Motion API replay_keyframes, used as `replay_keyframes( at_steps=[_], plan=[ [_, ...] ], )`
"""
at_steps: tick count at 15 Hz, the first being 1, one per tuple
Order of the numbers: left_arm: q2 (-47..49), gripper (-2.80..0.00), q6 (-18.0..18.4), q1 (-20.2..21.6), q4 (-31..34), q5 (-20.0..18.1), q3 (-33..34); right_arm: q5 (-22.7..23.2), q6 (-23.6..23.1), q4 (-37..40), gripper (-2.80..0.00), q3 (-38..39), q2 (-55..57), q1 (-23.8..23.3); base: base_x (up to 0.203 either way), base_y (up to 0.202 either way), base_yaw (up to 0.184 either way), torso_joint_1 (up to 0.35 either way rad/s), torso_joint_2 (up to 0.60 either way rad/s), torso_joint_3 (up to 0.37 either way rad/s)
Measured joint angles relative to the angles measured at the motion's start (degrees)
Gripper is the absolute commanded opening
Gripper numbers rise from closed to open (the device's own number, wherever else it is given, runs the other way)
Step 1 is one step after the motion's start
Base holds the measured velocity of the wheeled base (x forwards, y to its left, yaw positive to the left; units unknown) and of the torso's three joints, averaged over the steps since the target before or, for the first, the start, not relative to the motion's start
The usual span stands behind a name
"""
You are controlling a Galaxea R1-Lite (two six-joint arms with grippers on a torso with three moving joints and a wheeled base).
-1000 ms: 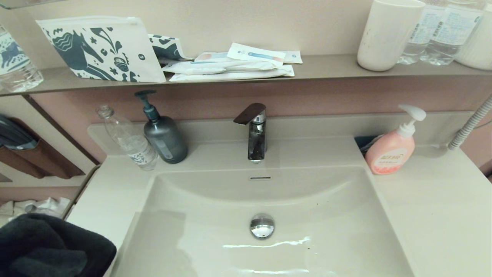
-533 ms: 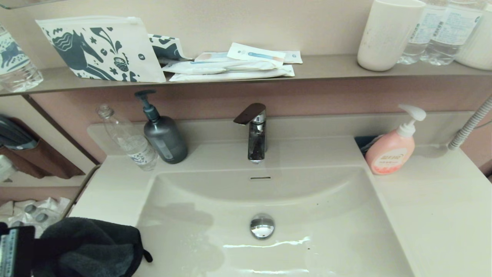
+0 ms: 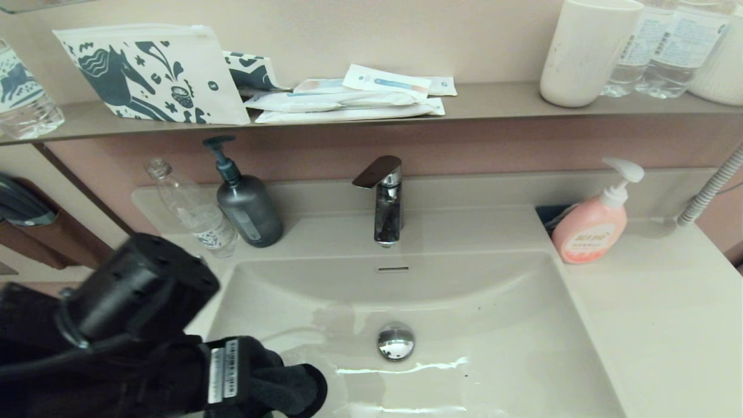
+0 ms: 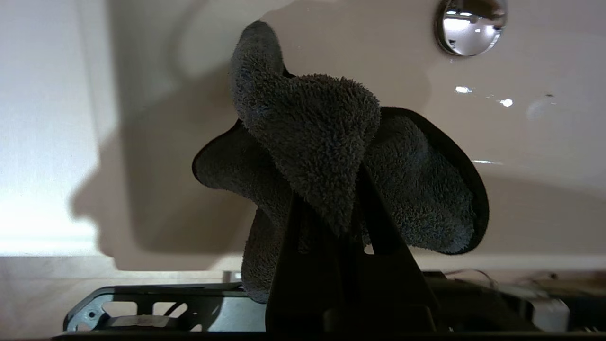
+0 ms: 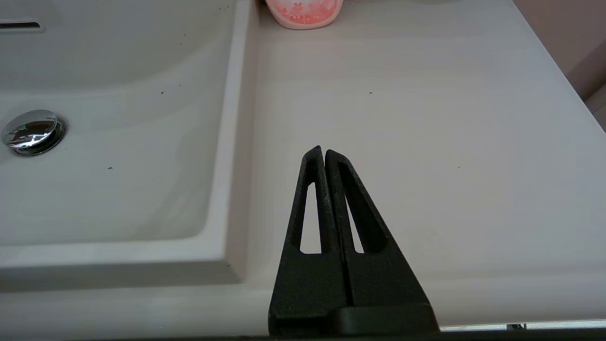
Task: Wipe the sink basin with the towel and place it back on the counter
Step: Wipe the sink
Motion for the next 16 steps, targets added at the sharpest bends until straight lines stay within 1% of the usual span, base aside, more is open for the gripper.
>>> replay_keyframes(
  at_steps=[1,3,5,6,8,10,12,14,15,16],
  plan=[
    [3.93,-2.80,-2.41,-2.04,0.97,2.16,-1.72,0.00,0.00,-0.01,-2.80,0.00,0.00,0.00,0.000,0.000,0.000,0.000,0.00,0.000],
    [10.62,-2.80,-6.69,-4.70,5.41,3.71,-7.34,0.00,0.00,0.00,-2.80,0.00,0.00,0.00,0.000,0.000,0.000,0.000,0.00,0.000],
    [15.59,-2.80,-10.92,-8.84,10.95,3.99,-12.28,0.00,0.00,-0.02,-2.80,0.00,0.00,0.02,0.000,0.000,0.000,0.000,0.00,0.000],
    [17.44,-2.80,-11.98,-10.49,12.00,3.85,-13.92,0.00,0.00,0.00,-2.80,0.00,0.00,0.02,0.000,0.000,0.000,0.000,0.00,0.000],
    [21.41,-2.80,-14.65,-12.69,13.66,3.35,-16.79,0.00,0.00,0.00,-2.80,0.00,0.00,0.02,0.000,0.000,0.000,0.000,0.00,0.000],
    [25.01,-2.80,-18.25,-13.97,16.37,2.44,-21.79,0.00,0.00,-0.02,-2.80,0.00,0.00,0.02,0.000,0.000,0.000,0.000,0.00,0.000],
    [28.17,-2.80,-20.10,-15.16,18.85,0.76,-26.76,0.00,0.00,-0.02,-2.80,0.00,0.00,0.00,0.000,0.000,0.000,0.000,0.00,0.000],
    [30.75,-2.80,-20.40,-16.20,19.12,0.27,-30.70,0.00,0.00,-0.02,-2.80,0.00,0.00,0.00,0.000,0.000,0.000,0.000,0.00,0.000],
    [31.76,-2.80,-20.57,-16.55,19.09,-0.65,-32.65,0.01,0.00,-0.02,-2.80,0.00,0.00,0.00,0.000,0.000,0.000,0.000,0.00,0.000],
    [32.50,-2.80,-20.88,-16.79,18.87,-3.07,-34.72,0.00,0.00,0.00,-2.80,0.00,0.00,0.00,0.000,0.000,0.000,0.000,0.00,0.000]
  ],
)
